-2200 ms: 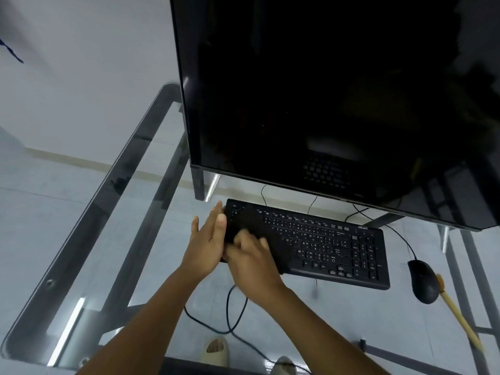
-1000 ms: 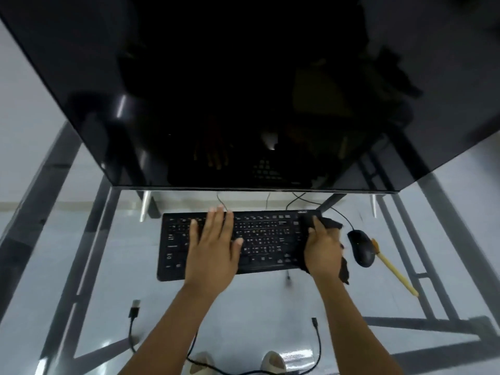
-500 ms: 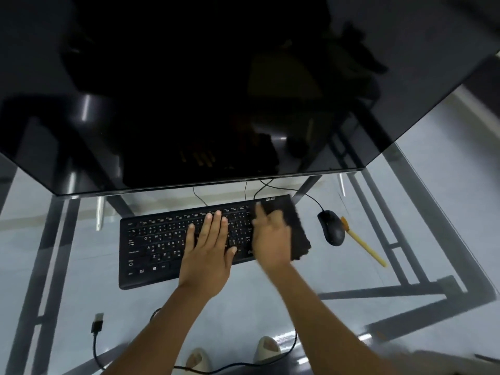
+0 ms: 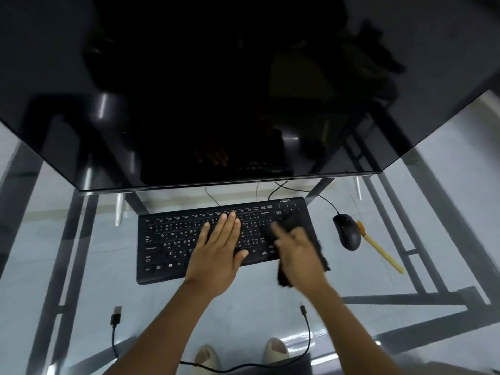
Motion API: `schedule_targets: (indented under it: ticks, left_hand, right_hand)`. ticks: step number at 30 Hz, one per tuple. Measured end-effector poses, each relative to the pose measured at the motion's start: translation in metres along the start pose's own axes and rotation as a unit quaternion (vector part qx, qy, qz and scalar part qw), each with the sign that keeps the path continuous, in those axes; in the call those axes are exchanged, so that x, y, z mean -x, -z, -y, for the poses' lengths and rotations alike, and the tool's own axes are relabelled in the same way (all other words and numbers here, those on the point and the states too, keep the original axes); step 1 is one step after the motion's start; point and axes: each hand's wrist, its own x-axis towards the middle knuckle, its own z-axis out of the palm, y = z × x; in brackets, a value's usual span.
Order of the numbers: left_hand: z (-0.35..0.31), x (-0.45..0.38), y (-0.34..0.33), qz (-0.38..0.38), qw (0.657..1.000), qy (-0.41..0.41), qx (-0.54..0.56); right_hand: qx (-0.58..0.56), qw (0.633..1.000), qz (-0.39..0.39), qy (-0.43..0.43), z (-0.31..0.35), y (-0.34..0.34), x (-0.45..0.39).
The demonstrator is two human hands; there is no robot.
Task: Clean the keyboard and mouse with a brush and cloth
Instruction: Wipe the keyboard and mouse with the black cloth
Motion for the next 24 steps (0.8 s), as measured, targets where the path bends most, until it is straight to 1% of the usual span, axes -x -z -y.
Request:
schedule_targets:
  ticks: [2,3,4,5,7,8,10,11,12,13,14,15,16,18,19,20,21,22,23,24]
  left_hand:
    - [0.016,0.007,0.008,-0.015,1.0,0.003,0.001]
    - [0.028,0.014,0.013,-0.027,0.999,0.025,0.006]
    - [0.04,0.022,0.018,-0.043,0.998,0.054,0.01]
    - [0.053,0.032,0.023,-0.061,0.995,0.082,0.013]
    - [0.08,0.05,0.028,-0.069,0.988,0.133,0.035]
    - [0.09,0.057,0.029,-0.057,0.986,0.146,0.056]
    - [0.103,0.065,0.03,-0.037,0.985,0.136,0.098]
    - [0.106,0.067,0.029,-0.032,0.985,0.121,0.119]
    - [0.109,0.067,0.028,-0.028,0.984,0.11,0.141]
    - [0.113,0.068,0.029,-0.024,0.982,0.1,0.158]
    - [0.116,0.067,0.029,-0.021,0.981,0.091,0.169]
    - [0.12,0.067,0.031,-0.016,0.982,0.08,0.17]
    - [0.123,0.067,0.031,-0.014,0.984,0.074,0.162]
    - [0.128,0.071,0.032,-0.017,0.986,0.095,0.139]
    - [0.128,0.076,0.031,-0.023,0.983,0.119,0.14]
    - [0.126,0.08,0.03,-0.029,0.977,0.143,0.154]
    - [0.124,0.084,0.028,-0.034,0.971,0.158,0.175]
    - [0.123,0.087,0.027,-0.039,0.967,0.164,0.193]
    - [0.122,0.088,0.025,-0.046,0.964,0.164,0.202]
    - [0.122,0.088,0.024,-0.052,0.964,0.162,0.204]
  right_hand:
    - [-0.021,0.991,-0.05,-0.125,-0.017,0.011,-0.02]
    - [-0.035,0.981,-0.054,-0.185,-0.02,0.013,-0.028]
    - [-0.034,0.972,-0.05,-0.226,-0.019,0.014,-0.035]
    - [-0.02,0.97,-0.053,-0.237,-0.012,0.011,-0.04]
    - [0.005,0.976,-0.061,-0.208,0.013,0.001,-0.045]
    - [0.011,0.984,-0.053,-0.171,0.029,-0.007,-0.042]
    - [0.008,0.997,-0.038,-0.072,0.069,-0.026,-0.028]
    - [-0.01,1.0,-0.018,-0.006,0.093,-0.033,-0.017]
    - [-0.012,0.998,0.019,0.067,0.114,-0.035,-0.007]
    - [-0.01,0.988,0.062,0.14,0.125,-0.04,-0.003]
    - [-0.016,0.98,0.091,0.178,0.127,-0.041,-0.007]
    - [-0.023,0.979,0.116,0.168,0.123,-0.04,-0.018]
    - [-0.021,0.985,0.111,0.132,0.117,-0.037,-0.031]
    - [-0.01,0.998,0.027,0.055,0.108,-0.038,-0.058]
    - [-0.006,1.0,0.008,0.015,0.109,-0.04,-0.065]
    - [-0.007,1.0,-0.007,-0.007,0.117,-0.043,-0.063]
    - [-0.012,1.0,-0.012,0.002,0.129,-0.049,-0.056]
    - [-0.038,0.999,0.003,0.037,0.145,-0.054,-0.044]
    - [-0.057,0.993,0.038,0.097,0.163,-0.056,-0.027]
    - [-0.067,0.98,0.091,0.166,0.176,-0.056,-0.013]
